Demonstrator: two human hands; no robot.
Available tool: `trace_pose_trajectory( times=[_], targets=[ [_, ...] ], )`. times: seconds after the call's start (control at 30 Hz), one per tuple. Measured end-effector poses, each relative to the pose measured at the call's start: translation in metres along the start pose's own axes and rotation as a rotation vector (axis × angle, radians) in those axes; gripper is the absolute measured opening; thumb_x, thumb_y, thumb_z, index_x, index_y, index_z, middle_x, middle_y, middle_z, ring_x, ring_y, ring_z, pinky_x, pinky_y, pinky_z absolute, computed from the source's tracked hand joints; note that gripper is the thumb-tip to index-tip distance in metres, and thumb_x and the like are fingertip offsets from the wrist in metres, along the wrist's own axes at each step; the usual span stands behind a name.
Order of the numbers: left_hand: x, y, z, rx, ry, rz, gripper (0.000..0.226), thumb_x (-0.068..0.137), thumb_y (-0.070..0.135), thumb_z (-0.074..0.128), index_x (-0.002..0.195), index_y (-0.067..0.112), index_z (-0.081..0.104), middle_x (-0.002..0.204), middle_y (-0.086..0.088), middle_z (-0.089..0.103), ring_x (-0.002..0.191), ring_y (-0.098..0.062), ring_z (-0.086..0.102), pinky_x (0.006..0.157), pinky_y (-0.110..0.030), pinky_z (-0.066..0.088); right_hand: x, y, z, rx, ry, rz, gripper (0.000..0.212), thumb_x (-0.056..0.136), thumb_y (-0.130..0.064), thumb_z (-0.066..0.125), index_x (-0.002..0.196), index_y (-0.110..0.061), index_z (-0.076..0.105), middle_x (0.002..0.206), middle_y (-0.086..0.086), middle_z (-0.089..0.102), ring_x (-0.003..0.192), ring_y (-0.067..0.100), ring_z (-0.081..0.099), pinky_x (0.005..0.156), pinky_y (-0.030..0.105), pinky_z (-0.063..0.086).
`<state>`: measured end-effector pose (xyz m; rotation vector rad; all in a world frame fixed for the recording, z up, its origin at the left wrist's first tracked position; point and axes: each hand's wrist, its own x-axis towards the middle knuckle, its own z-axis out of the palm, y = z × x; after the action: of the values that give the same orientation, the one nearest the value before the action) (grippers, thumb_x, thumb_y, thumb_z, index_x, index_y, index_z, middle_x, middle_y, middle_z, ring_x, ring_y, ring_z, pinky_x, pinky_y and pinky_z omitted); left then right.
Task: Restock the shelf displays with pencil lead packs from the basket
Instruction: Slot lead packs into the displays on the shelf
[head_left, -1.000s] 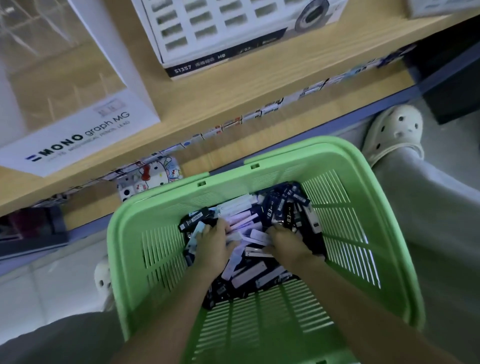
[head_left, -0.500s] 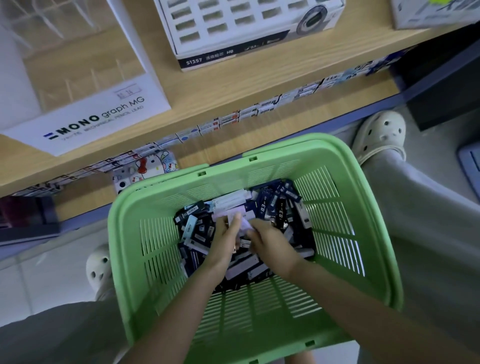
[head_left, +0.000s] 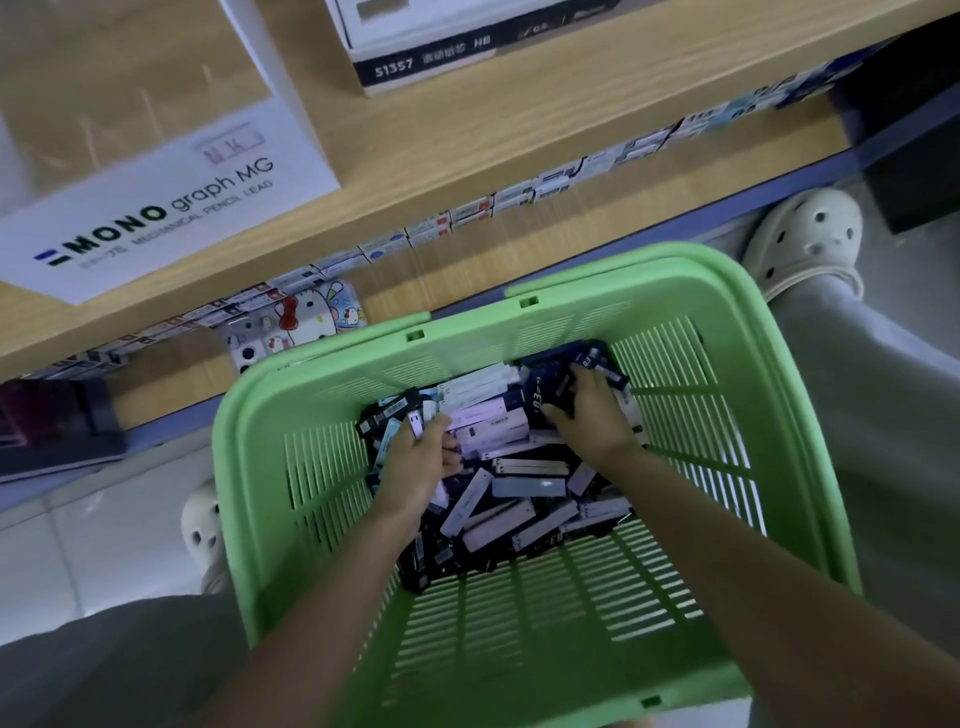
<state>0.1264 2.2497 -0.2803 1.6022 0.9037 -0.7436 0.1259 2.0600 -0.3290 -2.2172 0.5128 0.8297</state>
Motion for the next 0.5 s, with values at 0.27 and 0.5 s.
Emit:
trace_pose_trajectory(
  times=[0.27, 0.5],
  targets=[
    [0.002, -0.004, 0.012, 0.001, -0.042, -0.033, 0.027, 0.099, 0.023, 0.045, 0.077, 0.013, 0.057, 0.073, -0.006, 0.056, 0.064, -0.017, 0.054, 0.086, -0.042, 0.05, 0.011, -0.01, 0.012, 0.395, 0.101, 0.173, 0.073, 0.083, -0.021, 0.071, 0.137, 0.001, 0.029, 0.139, 0.016, 0.036, 0.125, 0.029, 0.044, 0.102, 0.031, 0.038],
    [0.002, -0.008, 0.009, 0.053, -0.02, -0.048, 0.033, 0.1, 0.025, 0.044, 0.113, -0.002, 0.058, 0.072, -0.003, 0.059, 0.061, -0.016, 0.054, 0.066, -0.027, 0.049, 0.023, -0.018, 0.029, 0.467, 0.148, 0.306, 0.076, 0.076, -0.035, 0.076, 0.13, 0.006, 0.04, 0.129, 0.017, 0.053, 0.119, 0.032, 0.051, 0.098, 0.038, 0.045]
  ],
)
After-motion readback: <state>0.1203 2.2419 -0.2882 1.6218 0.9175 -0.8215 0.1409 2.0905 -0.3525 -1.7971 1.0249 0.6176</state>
